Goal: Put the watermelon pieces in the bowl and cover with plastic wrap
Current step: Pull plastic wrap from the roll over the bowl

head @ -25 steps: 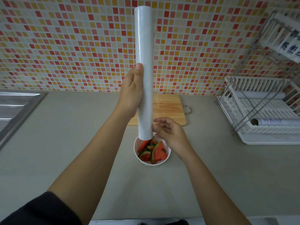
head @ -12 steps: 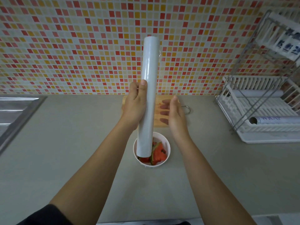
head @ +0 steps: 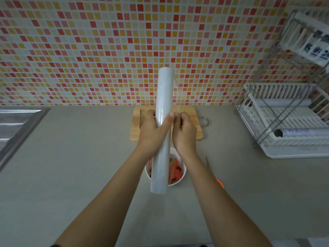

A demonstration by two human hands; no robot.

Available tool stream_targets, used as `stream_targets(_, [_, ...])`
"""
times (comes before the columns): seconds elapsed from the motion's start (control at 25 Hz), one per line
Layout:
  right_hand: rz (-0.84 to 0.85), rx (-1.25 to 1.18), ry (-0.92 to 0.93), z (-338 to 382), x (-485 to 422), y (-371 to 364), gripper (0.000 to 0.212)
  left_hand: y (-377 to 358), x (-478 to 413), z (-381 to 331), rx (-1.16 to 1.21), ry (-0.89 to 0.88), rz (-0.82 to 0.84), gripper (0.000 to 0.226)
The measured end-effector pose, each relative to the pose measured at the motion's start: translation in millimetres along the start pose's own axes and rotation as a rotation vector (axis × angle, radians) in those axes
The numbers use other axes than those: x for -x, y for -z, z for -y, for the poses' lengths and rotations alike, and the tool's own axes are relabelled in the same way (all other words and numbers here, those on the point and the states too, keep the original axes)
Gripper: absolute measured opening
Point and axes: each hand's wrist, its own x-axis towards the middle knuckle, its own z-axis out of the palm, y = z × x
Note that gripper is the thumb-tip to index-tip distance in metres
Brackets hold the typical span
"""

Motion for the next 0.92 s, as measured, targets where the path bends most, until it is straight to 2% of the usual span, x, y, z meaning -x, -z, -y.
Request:
stream_targets(0.12, [0.004,0.023,-0.047,-9,2,3,0.03,-2,1,8,-0.086,-0.011,-0.081,0.03])
stream_targets(0.32, [0.015,0.016,-0.116,-23,6,8,0.034,-1,6,19,-0.032,0.029,-0.071,0.012])
stream_targets(0.44, [0.167,-0.158,-0.28,-13,0,11,0.039,0,9,22,-0.029,0.001,-0.077,0.011])
stream_targets(0.52, [0.229,-0.161,-0.323,-1,-15,12,0.045,-1,10,23,-0.034,0.002,-0.076,0.017])
stream_targets(0.6, [0.189,-0.149,-0.294,14,-32,11,0.041,-3,13,25,-0.047,0.007,-0.072,0.018])
stream_targets(0.8, [-0.109,-0.159,-0.131,26,-49,7,0.018,-4,19,27,-0.047,-0.048,-0.058,0.022])
stream_targets(0.88, [-0.076,-0.25,-0.155,25,-35,10,0.015,-2,17,26,-0.05,-0.076,-0.066,0.021])
stream_targets(0.92, [-0.032,-0.254,-0.195,21,-25,11,0.024,0,17,25,-0.052,-0.085,-0.072,0.021])
